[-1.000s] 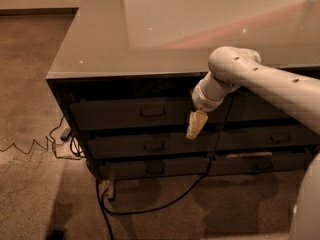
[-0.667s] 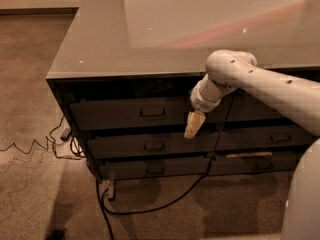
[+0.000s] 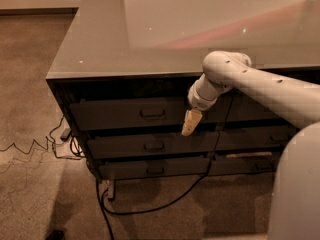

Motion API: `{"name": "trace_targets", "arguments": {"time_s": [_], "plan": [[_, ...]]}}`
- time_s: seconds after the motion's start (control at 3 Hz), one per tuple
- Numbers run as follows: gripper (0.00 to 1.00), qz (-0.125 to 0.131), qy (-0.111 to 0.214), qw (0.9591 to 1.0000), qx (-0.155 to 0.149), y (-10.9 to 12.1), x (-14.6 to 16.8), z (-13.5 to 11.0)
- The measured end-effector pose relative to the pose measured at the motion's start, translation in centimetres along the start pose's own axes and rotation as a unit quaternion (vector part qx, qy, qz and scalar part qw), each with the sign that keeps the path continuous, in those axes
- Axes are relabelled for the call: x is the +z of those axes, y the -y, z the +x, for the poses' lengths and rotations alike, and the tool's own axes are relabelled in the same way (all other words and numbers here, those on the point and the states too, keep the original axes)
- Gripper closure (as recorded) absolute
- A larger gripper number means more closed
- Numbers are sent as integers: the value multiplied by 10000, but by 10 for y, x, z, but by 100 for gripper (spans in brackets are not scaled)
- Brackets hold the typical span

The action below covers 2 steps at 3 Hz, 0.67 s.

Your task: Open top drawer

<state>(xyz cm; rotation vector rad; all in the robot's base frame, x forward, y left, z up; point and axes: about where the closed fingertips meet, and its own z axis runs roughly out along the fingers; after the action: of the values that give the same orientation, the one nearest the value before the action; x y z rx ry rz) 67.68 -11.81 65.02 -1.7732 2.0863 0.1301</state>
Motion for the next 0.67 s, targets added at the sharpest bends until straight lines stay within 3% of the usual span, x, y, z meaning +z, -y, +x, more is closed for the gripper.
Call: {"name": "trace_targets", "arguments": {"time_s": [0.33, 0.67], "plan": [[0, -126, -56, 9999, -61, 1, 12, 0], [19, -301, -265, 9990, -181, -10, 12, 1]]}}
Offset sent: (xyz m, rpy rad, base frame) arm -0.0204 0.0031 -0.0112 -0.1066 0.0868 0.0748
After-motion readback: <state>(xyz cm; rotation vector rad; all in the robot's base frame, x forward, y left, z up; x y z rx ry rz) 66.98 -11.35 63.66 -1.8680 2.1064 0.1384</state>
